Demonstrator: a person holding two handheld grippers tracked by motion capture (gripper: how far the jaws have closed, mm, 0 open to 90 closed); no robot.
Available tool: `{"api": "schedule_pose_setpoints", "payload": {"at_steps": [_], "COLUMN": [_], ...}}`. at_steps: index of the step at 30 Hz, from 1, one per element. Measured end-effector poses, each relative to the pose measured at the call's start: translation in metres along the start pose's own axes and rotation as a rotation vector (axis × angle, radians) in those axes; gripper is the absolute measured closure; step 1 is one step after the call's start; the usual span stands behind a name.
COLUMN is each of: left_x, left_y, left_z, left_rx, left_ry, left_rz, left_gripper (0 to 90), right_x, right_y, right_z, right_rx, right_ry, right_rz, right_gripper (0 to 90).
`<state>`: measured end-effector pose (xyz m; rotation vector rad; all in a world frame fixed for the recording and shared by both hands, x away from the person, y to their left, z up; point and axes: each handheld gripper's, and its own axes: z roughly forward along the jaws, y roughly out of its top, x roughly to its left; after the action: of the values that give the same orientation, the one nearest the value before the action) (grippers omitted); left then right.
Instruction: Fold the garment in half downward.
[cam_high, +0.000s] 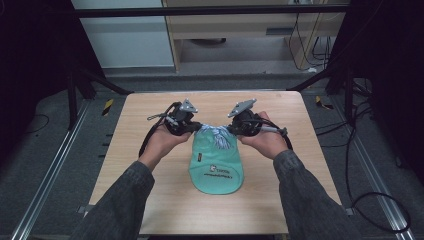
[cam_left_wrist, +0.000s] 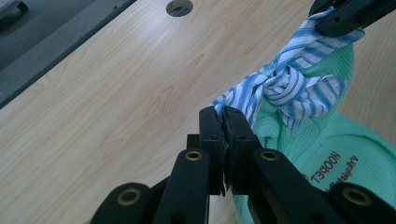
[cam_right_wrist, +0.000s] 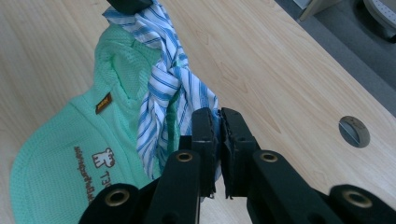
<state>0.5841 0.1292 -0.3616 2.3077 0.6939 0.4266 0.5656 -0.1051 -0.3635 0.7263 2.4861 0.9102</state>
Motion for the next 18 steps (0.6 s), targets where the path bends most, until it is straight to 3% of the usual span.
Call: {"api": "schedule_pose_setpoints", "payload": {"at_steps": [10,18], "left_x": [0.005,0.004], "left_y": [0.012,0.012], "left_z": [0.007,0.009], "left_rx": [-0.001,-0.002], "left_ry": [0.024,0.035], "left_rz": [0.004,0.008], "left_gripper": [87.6,87.6], "right_x": [-0.015,-0.016], "right_y": [0.003,0.003], "right_z": [0.007,0.007], "right_rx": [0.005,-0.003], "right_ry": [-0.028,-0.039], "right_rz": [0.027,0.022], "right_gripper": [84.9,84.9]}}
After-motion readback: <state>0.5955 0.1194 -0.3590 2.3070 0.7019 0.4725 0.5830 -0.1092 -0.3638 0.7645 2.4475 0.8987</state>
